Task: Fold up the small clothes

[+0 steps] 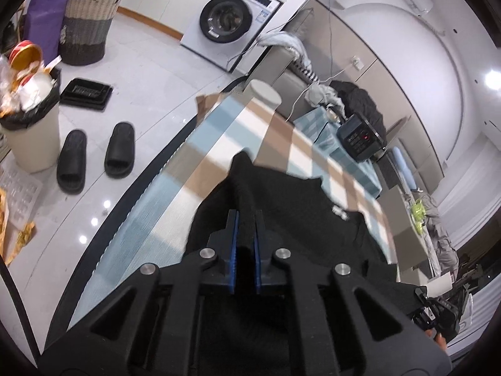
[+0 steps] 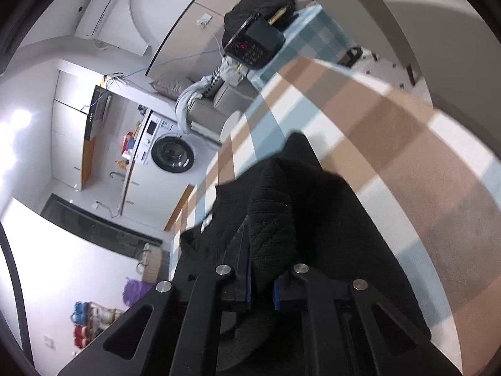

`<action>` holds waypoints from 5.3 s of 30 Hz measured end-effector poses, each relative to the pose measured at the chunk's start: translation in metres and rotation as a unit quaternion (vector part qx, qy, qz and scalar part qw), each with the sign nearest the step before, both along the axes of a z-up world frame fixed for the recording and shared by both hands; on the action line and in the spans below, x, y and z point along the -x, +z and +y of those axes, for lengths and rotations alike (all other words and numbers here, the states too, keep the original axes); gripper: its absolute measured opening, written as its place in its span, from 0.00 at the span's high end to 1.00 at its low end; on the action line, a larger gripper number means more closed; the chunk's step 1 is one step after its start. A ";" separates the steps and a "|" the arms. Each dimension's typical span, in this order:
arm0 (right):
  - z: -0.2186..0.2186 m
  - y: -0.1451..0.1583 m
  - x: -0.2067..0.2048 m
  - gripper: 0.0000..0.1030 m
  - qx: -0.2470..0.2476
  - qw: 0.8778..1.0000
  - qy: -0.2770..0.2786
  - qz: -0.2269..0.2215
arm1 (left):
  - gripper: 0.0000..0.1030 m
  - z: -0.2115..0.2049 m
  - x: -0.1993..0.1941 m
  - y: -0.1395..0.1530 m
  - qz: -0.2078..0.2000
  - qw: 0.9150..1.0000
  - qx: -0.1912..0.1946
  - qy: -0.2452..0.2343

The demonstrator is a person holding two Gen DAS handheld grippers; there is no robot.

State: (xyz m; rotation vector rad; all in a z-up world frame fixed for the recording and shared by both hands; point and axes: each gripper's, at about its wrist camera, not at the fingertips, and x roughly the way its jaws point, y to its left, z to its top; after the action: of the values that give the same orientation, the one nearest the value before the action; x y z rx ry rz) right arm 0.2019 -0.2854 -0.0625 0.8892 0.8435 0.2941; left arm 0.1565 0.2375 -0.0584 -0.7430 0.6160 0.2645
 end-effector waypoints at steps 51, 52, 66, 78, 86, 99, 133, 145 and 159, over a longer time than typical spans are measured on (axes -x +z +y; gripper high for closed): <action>0.018 -0.018 -0.146 0.97 0.229 0.972 -0.042 0.038 | 0.95 0.063 -0.107 -0.045 0.071 0.997 -0.026 0.021; 0.017 -0.022 -0.147 0.97 0.232 0.970 -0.044 0.048 | 0.95 0.065 -0.105 -0.045 0.077 0.996 -0.036 0.030; 0.030 -0.013 -0.130 0.59 0.233 0.972 -0.009 0.036 | 0.49 0.005 -0.137 -0.022 0.118 0.974 -0.193 -0.022; 0.035 0.001 -0.103 0.55 0.240 0.970 0.025 0.015 | 0.95 -0.002 -0.155 -0.020 0.109 0.965 -0.238 -0.028; 0.030 -0.005 -0.094 0.55 0.236 0.971 0.025 0.029 | 0.94 0.031 -0.135 -0.018 0.095 0.983 -0.159 0.006; -0.001 0.006 -0.007 0.44 0.180 0.982 0.050 0.029 | 0.30 0.010 -0.048 0.001 0.086 0.993 -0.078 -0.019; -0.013 0.003 0.139 0.59 0.223 0.974 0.041 -0.009 | 0.24 -0.087 0.157 -0.035 0.130 0.988 -0.081 -0.013; 0.008 0.007 0.135 0.57 0.225 0.972 0.062 -0.022 | 0.88 -0.074 0.187 -0.043 0.112 0.991 -0.069 0.032; 0.053 0.018 0.132 0.57 0.209 0.969 0.119 -0.057 | 0.39 -0.090 0.203 -0.056 0.044 0.997 0.055 0.018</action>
State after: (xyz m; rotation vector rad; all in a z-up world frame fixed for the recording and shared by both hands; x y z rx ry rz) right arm 0.0701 -0.2325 -0.0446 0.3740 0.8635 0.3557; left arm -0.0461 0.1471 -0.1142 -0.8527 0.7060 0.3007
